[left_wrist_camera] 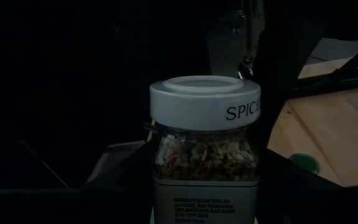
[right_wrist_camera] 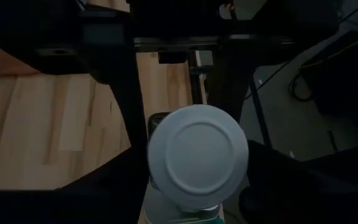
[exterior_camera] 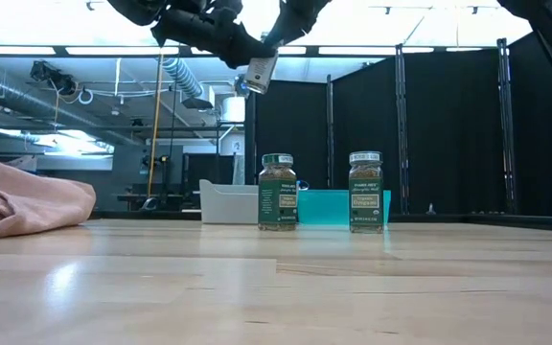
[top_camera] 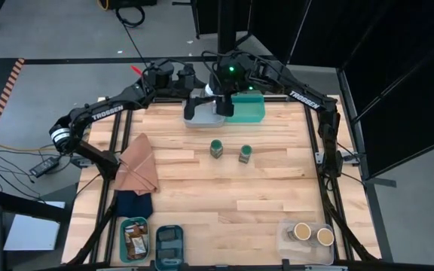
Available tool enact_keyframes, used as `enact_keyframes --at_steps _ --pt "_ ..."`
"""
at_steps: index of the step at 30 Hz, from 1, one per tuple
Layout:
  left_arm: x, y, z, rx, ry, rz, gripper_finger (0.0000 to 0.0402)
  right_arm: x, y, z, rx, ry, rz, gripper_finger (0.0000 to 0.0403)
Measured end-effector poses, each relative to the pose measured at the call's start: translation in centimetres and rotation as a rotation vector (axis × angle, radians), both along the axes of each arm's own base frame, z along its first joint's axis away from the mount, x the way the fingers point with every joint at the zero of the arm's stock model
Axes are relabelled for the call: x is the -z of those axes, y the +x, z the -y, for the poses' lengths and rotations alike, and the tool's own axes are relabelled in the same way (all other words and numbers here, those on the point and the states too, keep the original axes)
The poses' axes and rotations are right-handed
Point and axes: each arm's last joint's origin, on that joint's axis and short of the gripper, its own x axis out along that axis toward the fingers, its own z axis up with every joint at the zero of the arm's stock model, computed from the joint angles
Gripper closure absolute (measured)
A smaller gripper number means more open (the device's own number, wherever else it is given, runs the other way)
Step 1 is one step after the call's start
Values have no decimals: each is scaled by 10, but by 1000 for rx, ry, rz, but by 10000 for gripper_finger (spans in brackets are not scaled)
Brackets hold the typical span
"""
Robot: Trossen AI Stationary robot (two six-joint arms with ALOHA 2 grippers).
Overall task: Sort spices by type
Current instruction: Put the white spice bottle into the gray bin
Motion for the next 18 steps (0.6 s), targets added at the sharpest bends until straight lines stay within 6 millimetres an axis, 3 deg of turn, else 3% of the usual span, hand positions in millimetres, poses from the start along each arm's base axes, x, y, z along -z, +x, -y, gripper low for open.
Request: enact_keyframes --at_steps 5,18 --pt "3 1 -1 -5 -12 -18 197 1 0 0 3 6 -11 193" --pt "6 -5 -6 -130 -31 -67 164 2 -1 2 24 -12 -20 193"
